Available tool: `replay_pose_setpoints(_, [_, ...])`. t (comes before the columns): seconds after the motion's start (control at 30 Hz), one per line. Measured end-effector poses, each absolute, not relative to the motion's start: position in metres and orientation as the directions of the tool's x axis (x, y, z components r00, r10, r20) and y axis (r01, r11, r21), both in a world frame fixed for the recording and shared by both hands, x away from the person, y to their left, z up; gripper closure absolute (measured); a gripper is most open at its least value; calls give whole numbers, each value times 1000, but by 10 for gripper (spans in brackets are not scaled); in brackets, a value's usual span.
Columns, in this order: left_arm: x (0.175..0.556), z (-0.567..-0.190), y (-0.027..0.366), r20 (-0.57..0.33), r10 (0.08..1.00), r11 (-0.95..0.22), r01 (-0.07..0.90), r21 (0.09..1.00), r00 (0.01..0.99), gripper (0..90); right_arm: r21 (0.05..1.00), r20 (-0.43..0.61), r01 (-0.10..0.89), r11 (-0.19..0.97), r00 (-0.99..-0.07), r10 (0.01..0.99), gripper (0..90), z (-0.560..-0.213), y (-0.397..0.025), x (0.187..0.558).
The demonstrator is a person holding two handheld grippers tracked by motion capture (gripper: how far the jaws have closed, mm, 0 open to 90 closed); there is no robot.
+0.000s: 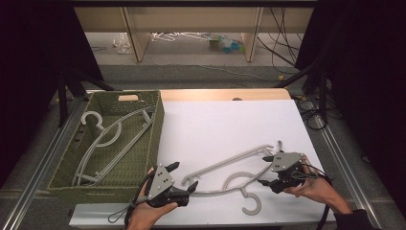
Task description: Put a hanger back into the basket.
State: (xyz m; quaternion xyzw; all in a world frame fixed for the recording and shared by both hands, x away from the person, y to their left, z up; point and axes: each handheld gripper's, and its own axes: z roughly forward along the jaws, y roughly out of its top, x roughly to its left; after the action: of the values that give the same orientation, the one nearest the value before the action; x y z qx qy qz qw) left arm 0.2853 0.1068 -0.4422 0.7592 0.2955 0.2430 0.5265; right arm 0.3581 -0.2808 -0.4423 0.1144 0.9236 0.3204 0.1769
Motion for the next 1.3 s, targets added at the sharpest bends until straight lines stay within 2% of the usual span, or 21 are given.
replay_pose_setpoints(0.27, [286, -443, 107, 56, 697, -277, 197, 940, 715, 177, 631, -233, 107, 768, -918, 320, 225, -447, -283, 373])
replay_pose_setpoints(0.43, [285, -443, 106, 64, 689, -286, 190, 939, 722, 177, 609, -166, 144, 780, -939, 302, 227, -456, -284, 390])
replay_pose_setpoints(0.67, [284, -444, 103, 67, 668, -300, 186, 936, 741, 176, 564, -124, 142, 814, -960, 253, 280, -466, -279, 405])
replay_pose_setpoints(0.87, [284, -445, 104, 59, 666, -295, 190, 937, 743, 177, 537, -75, 156, 829, -970, 230, 289, -472, -281, 409])
replay_pose_setpoints(1.03, [283, -445, 103, 67, 661, -303, 184, 935, 747, 178, 530, -60, 161, 833, -972, 227, 376, -472, -283, 408])
replay_pose_setpoints(1.13, [284, -445, 104, 59, 659, -292, 183, 939, 749, 178, 521, -44, 169, 837, -974, 224, 475, -471, -283, 407])
replay_pose_setpoints(1.3, [284, -445, 105, 54, 671, -294, 199, 935, 740, 179, 488, -80, 131, 863, -978, 194, 540, -467, -278, 398])
